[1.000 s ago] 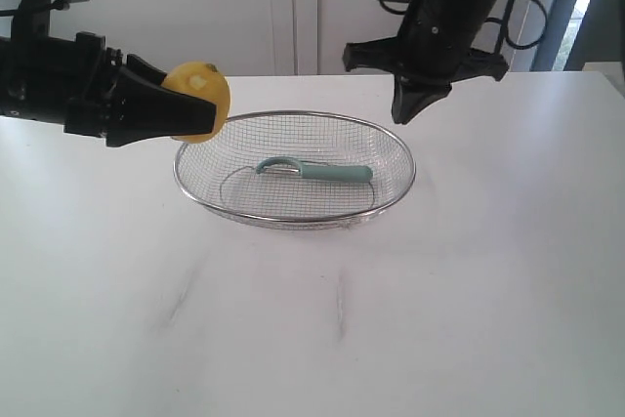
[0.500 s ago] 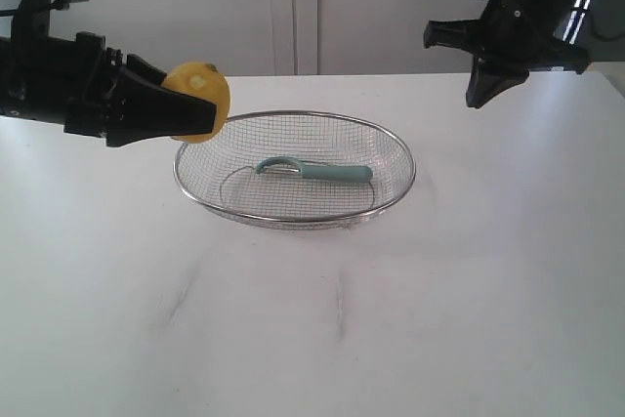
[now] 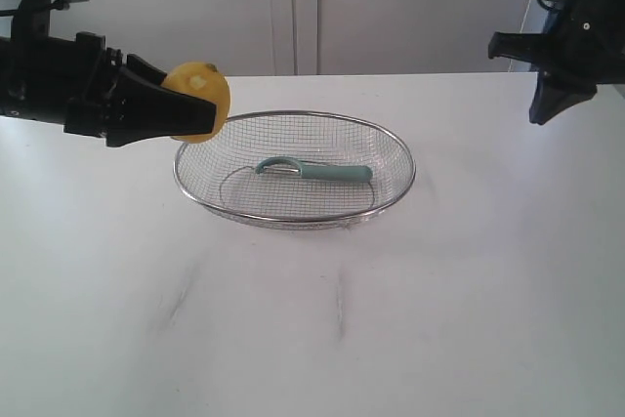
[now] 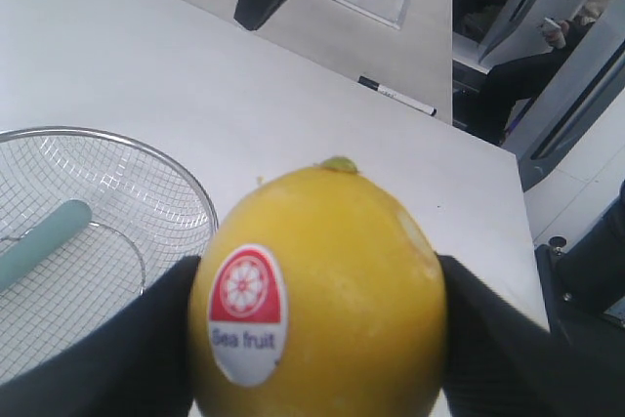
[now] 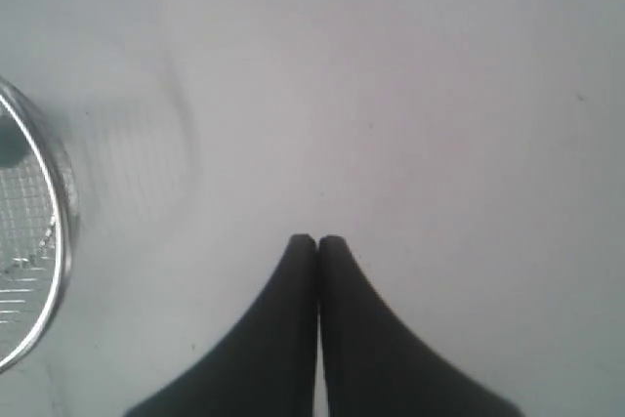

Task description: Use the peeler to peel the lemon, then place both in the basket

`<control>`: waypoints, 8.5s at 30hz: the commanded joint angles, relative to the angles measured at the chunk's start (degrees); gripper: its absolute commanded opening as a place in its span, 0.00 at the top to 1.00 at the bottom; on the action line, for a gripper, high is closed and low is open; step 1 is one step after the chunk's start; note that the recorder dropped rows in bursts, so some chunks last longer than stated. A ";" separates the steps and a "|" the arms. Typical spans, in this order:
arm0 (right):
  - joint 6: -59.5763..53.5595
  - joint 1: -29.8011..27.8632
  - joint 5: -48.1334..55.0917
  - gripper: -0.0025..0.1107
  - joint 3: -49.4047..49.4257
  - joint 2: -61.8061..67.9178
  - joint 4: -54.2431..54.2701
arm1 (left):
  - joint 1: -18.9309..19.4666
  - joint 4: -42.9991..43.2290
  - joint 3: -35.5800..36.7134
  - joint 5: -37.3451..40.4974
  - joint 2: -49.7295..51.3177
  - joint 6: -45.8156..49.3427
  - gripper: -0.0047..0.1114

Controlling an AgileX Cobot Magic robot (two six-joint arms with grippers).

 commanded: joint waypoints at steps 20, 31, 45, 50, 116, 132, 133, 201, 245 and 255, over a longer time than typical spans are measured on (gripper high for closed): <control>-0.52 -2.38 0.22 0.98 15.32 -13.17 -5.69 | 0.09 -1.27 0.45 1.00 -0.77 0.05 0.96; -0.52 -2.38 0.22 0.98 15.32 -13.17 -5.69 | 0.09 -1.27 0.45 1.00 -0.77 0.05 0.96; -0.52 -2.38 0.22 0.98 15.32 -13.17 -5.56 | 0.09 -1.27 0.45 1.47 -0.77 -3.39 0.96; -0.52 -2.38 0.22 0.98 15.32 -13.17 -5.56 | 0.09 -1.27 0.45 0.84 -0.77 -6.07 0.96; -0.52 -2.38 0.22 0.98 15.32 -13.17 -5.47 | -22.05 76.41 -41.69 -26.55 31.97 -75.58 0.96; -0.52 -2.38 -0.24 0.98 15.32 -13.17 -5.47 | -22.05 76.42 -41.69 -27.15 34.41 -75.58 0.67; -0.52 -2.38 -0.24 0.98 15.32 -13.17 -5.47 | -22.05 76.42 -41.69 -27.26 34.41 -75.58 0.62; -0.39 -2.38 -12.87 0.98 15.32 -13.17 -5.30 | -22.05 81.75 -41.69 -7.04 22.25 -76.20 0.74; -0.39 -2.38 0.22 0.98 15.32 -13.17 -5.47 | -5.50 81.16 -39.70 8.49 13.35 -98.26 0.96; -0.39 -2.38 0.22 0.98 17.26 -16.14 -5.47 | -5.50 82.27 -30.52 8.00 6.50 -99.22 0.96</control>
